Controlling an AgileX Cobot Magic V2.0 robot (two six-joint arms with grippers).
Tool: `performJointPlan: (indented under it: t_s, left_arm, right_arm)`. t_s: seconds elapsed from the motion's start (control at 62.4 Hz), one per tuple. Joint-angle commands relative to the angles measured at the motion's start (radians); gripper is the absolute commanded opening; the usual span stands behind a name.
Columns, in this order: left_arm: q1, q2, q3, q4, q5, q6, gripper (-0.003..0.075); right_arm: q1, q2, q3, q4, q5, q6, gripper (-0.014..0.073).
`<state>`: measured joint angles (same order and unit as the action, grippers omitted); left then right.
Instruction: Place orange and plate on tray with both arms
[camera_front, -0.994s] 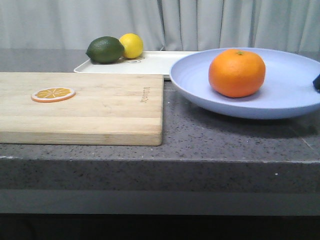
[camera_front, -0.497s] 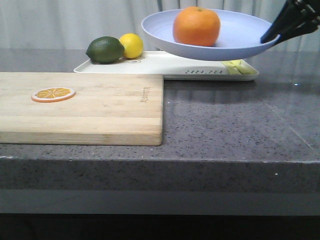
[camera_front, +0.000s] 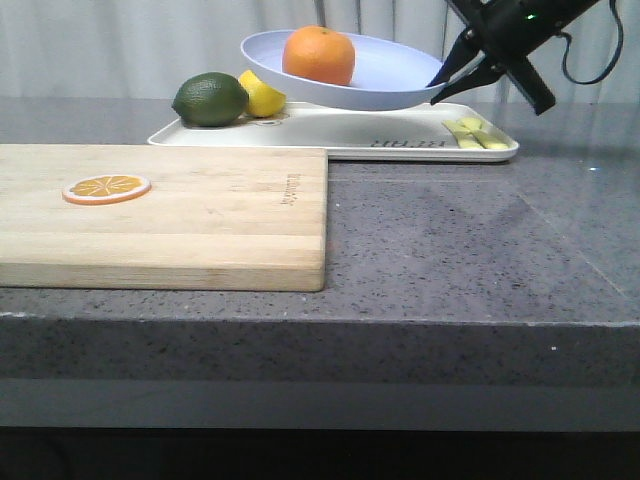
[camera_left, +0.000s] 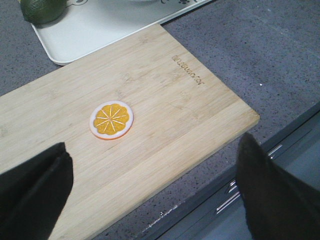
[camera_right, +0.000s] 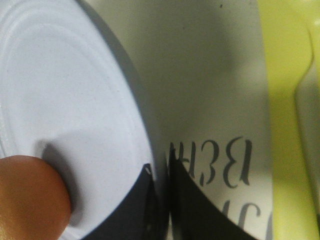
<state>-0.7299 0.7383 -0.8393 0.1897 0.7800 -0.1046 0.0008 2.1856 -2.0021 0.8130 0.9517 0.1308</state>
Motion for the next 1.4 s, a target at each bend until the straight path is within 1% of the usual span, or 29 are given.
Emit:
performJointPlan:
  t_s: [0.0,0.08,0.16,0.369,0.433,0.545,0.658,0.738,0.85,0.962,1.139,1.203,1.267,1.331,1.379]
  left_arm:
    - [0.004,0.0,-0.024,0.009,-0.062,-0.007,0.064]
    - [0.004,0.0,-0.024,0.009,-0.062,-0.007,0.064]
    - [0.004,0.0,-0.024,0.009,-0.062,-0.007,0.064]
    - [0.004,0.0,-0.024,0.009,-0.064,-0.007,0.064]
    - [0.004,0.0,-0.024,0.009,-0.062,-0.007,0.064]
    - [0.004,0.0,-0.024,0.009,-0.062,-0.007,0.064]
    - [0.004,0.0,-0.024,0.009,-0.062,-0.007,0.064]
    - [0.004,0.0,-0.024,0.009,-0.06,-0.007,0.064]
    - [0.004,0.0,-0.024,0.009,-0.059,-0.007,0.064]
    - [0.004,0.0,-0.024,0.009,-0.059,-0.007,0.064]
    - [0.004,0.0,-0.024,0.009,-0.059,-0.007,0.064]
    - [0.004,0.0,-0.024,0.009,-0.059,-0.007,0.064]
    - [0.004,0.0,-0.024,0.009,-0.059,-0.007,0.064]
    - [0.004,0.0,-0.024,0.009,-0.059,-0.007,0.064]
    - [0.004,0.0,-0.024,0.009,-0.059,-0.007,0.064]
  right_arm:
    - [0.004,-0.038,-0.069,0.083,-0.03,0.026,-0.0067]
    - [0.005,-0.026,-0.069,0.077,-0.034,0.03,-0.0054]
    - [0.005,-0.023,-0.069,0.059,-0.035,0.03,0.0005]
    - [0.005,-0.023,-0.069,0.042,-0.032,0.03,0.0267]
    - [0.005,-0.023,-0.069,0.042,-0.03,0.03,0.0332]
    - [0.004,-0.026,-0.069,0.042,-0.03,0.03,0.0406]
    - [-0.004,-0.046,-0.069,0.039,-0.029,0.03,0.0425]
    - [-0.01,-0.077,-0.069,0.006,-0.026,0.03,0.0425]
    - [-0.017,-0.137,-0.069,-0.112,-0.027,0.03,0.0425]
    - [-0.014,-0.229,-0.069,-0.287,-0.015,0.029,0.0425]
    - [0.02,-0.399,-0.047,-0.537,0.071,0.022,0.0425]
    - [0.046,-0.468,-0.01,-0.616,0.083,0.006,0.0425]
    - [0.079,-0.555,0.051,-0.688,0.063,0.0,0.0425]
    - [0.11,-0.648,0.143,-0.728,0.018,-0.008,0.0425]
    - [0.126,-0.704,0.214,-0.734,-0.016,-0.022,0.0423]
